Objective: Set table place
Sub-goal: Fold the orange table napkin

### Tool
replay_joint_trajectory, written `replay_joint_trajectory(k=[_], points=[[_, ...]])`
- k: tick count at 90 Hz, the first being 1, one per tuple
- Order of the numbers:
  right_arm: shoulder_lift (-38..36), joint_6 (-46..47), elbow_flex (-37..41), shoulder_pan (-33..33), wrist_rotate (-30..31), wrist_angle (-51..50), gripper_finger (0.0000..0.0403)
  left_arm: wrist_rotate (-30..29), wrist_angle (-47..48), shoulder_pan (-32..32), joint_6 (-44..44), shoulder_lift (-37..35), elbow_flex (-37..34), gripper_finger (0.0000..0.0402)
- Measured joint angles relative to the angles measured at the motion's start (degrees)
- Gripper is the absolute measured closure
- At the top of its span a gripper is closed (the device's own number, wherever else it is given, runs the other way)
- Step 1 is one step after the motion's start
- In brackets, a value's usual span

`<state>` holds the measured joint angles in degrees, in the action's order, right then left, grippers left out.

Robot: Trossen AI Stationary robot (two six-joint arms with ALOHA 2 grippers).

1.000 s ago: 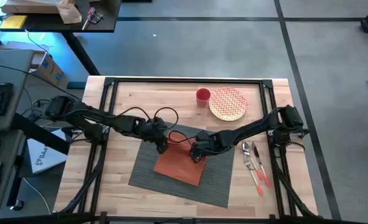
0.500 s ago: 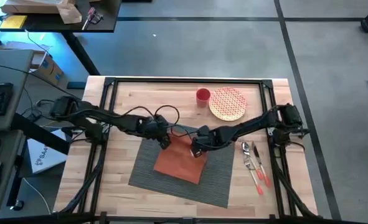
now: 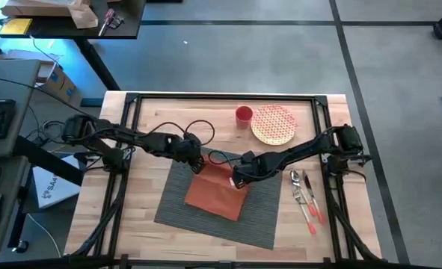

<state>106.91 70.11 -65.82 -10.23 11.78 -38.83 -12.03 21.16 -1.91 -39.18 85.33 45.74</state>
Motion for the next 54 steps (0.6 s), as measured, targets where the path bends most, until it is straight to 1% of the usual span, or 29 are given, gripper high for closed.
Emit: replay_joint_trajectory(k=[13, 25, 30, 38, 45, 54], points=[[-3.0, 0.5, 0.0, -0.1, 2.0, -2.6, 0.0232, 4.5, 0.0, 0.4, 6.9, -3.1, 0.0, 0.0257], [-7.7, -0.8, 0.0, -0.1, 4.7, -5.9, 0.0193, 10.2, -0.1, 2.2, 18.1, -4.7, 0.0, 0.0252], [-9.6, -4.7, 0.0, -0.4, 4.6, -5.0, 0.0182, 12.8, -0.4, 3.1, 23.1, -4.6, 0.0, 0.0253], [-10.8, -15.4, 0.0, -2.2, 3.0, 0.2, 0.0177, 16.5, -2.4, 4.6, 30.6, -3.5, 0.0, 0.0258], [-10.3, -24.2, 0.0, -4.2, 0.7, 5.1, 0.0179, 17.4, -4.5, 5.4, 35.2, -1.6, 0.0, 0.0261], [-7.6, -31.5, 0.0, -6.1, -1.5, 10.1, 0.019, 17.6, -8.0, 5.9, 38.7, 1.8, 0.0, 0.0263]])
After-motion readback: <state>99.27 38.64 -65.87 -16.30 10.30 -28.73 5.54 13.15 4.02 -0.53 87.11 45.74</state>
